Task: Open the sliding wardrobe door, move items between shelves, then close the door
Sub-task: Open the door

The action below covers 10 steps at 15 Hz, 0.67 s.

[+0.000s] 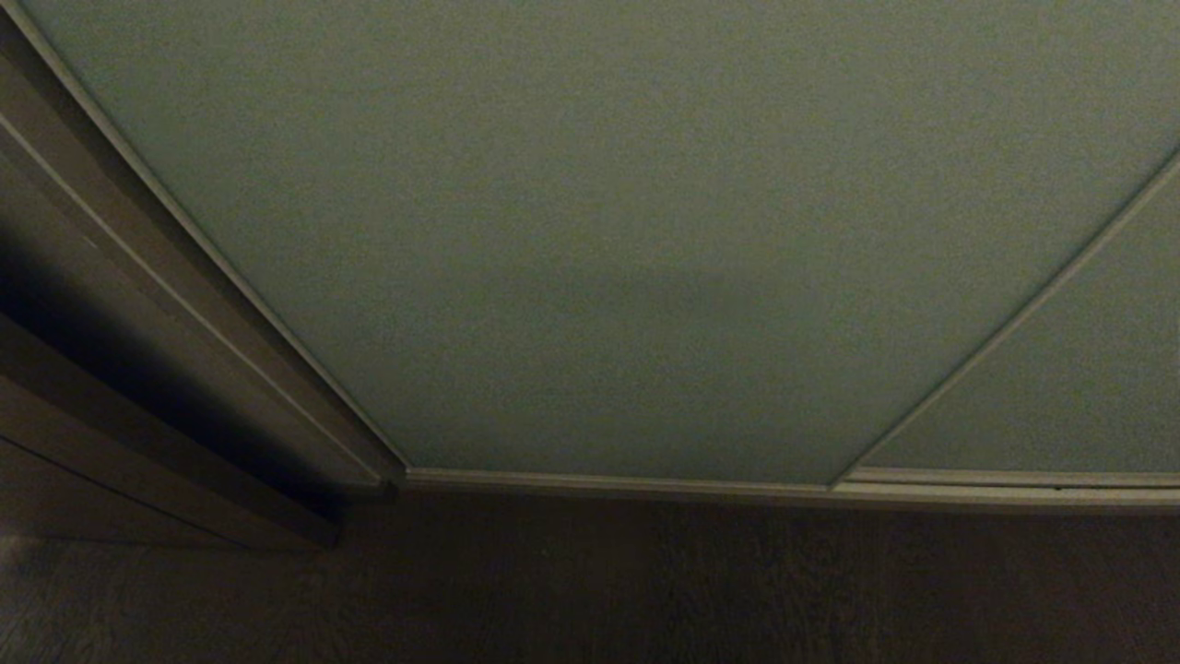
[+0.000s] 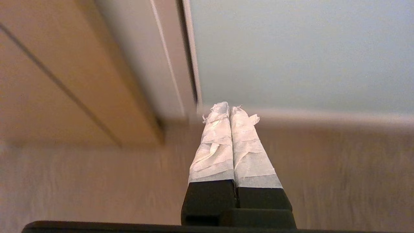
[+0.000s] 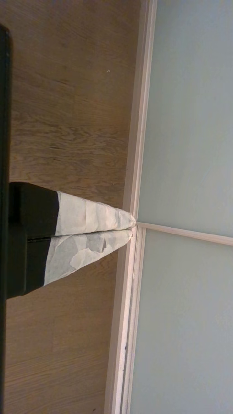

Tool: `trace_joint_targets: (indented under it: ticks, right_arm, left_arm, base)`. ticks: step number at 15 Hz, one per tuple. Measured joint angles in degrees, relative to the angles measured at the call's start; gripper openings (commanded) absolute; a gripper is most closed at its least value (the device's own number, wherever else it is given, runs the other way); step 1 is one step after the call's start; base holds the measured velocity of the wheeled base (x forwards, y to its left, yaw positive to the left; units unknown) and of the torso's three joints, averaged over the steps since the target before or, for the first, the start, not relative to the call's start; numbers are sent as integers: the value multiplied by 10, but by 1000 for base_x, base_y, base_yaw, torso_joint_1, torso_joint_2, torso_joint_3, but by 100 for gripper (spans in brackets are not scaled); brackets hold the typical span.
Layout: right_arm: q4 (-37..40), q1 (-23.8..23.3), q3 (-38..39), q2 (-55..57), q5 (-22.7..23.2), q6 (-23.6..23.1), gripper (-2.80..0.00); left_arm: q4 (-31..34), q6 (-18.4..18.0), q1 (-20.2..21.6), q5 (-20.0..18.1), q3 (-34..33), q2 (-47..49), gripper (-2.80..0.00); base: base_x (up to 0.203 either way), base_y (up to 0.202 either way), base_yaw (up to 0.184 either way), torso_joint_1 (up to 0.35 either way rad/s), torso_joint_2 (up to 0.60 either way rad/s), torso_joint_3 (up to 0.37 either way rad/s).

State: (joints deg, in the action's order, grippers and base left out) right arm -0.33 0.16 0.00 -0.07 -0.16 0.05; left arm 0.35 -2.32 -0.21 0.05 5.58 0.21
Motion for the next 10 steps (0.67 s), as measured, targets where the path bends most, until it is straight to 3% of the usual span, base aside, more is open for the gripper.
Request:
trace_joint_targets:
  ticks: [2,5,10]
  right_arm:
    - [0,0,0,0,0,0,-280]
    - [0,0,0,0,0,0,-280]
    - [0,0,0,0,0,0,-280]
  left_arm:
    - [1,0,0,3,75,12,-280]
    - [-26,1,0,43,195,85,-280]
    - [-236,5,13,128,340,278,-280]
  base:
    - [0,0,0,0,0,0]
    - [0,0,0,0,0,0]
    - [0,0,0,0,0,0]
